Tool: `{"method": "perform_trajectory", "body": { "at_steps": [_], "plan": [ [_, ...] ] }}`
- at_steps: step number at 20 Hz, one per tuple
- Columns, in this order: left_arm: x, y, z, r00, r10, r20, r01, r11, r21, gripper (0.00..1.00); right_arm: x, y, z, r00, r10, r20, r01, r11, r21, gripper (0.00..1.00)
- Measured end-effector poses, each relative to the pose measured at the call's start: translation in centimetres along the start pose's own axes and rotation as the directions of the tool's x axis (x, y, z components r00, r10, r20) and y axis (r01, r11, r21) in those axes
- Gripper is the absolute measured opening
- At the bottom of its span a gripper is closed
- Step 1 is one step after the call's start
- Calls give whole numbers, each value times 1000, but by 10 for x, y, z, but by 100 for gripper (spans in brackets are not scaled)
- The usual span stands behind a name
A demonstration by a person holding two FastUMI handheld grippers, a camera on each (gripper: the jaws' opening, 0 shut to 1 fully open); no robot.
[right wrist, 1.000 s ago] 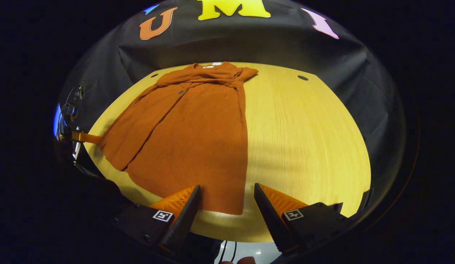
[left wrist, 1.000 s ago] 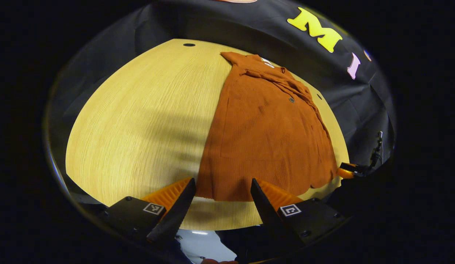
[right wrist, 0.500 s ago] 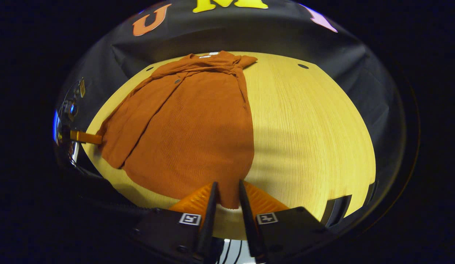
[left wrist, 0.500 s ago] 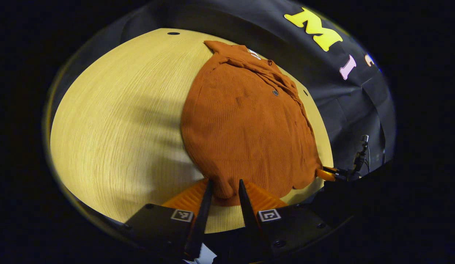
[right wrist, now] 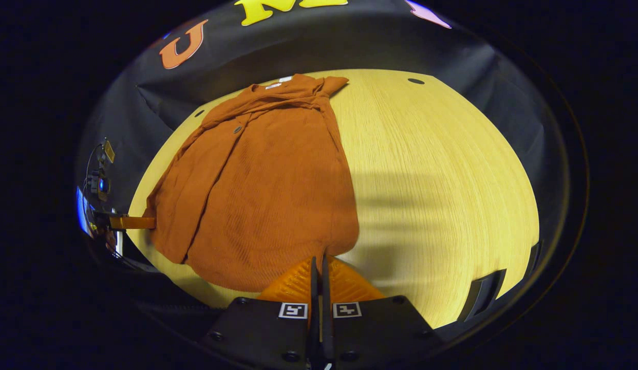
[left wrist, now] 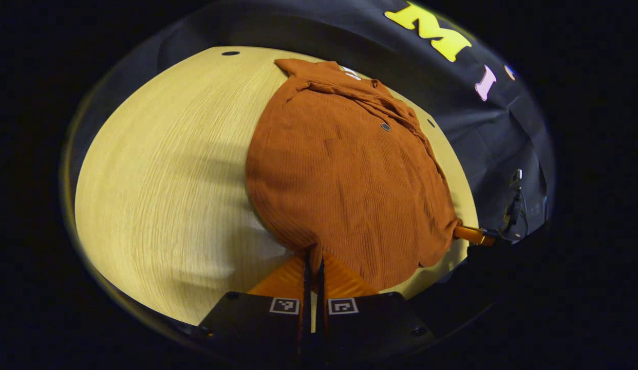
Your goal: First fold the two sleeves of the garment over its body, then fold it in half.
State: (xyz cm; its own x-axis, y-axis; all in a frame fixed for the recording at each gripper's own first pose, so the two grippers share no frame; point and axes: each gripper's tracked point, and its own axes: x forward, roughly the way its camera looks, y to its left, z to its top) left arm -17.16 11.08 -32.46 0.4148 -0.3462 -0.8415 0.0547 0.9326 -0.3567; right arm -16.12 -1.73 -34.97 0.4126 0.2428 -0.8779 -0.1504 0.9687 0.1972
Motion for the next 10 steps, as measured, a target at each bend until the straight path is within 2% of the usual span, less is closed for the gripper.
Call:
{"method": "perform_trajectory", "body": {
  "at_steps": [6,10],
  "plan": [
    [-17,-22,50,995,-30,97,23,997,76,4,-21,15,53,993,50,111,-47,998,-33,4],
    [-32,-33,100,982,-45,185,24,993,114,4,-32,18,85,984,60,170,-55,998,-33,3]
  ]
}}
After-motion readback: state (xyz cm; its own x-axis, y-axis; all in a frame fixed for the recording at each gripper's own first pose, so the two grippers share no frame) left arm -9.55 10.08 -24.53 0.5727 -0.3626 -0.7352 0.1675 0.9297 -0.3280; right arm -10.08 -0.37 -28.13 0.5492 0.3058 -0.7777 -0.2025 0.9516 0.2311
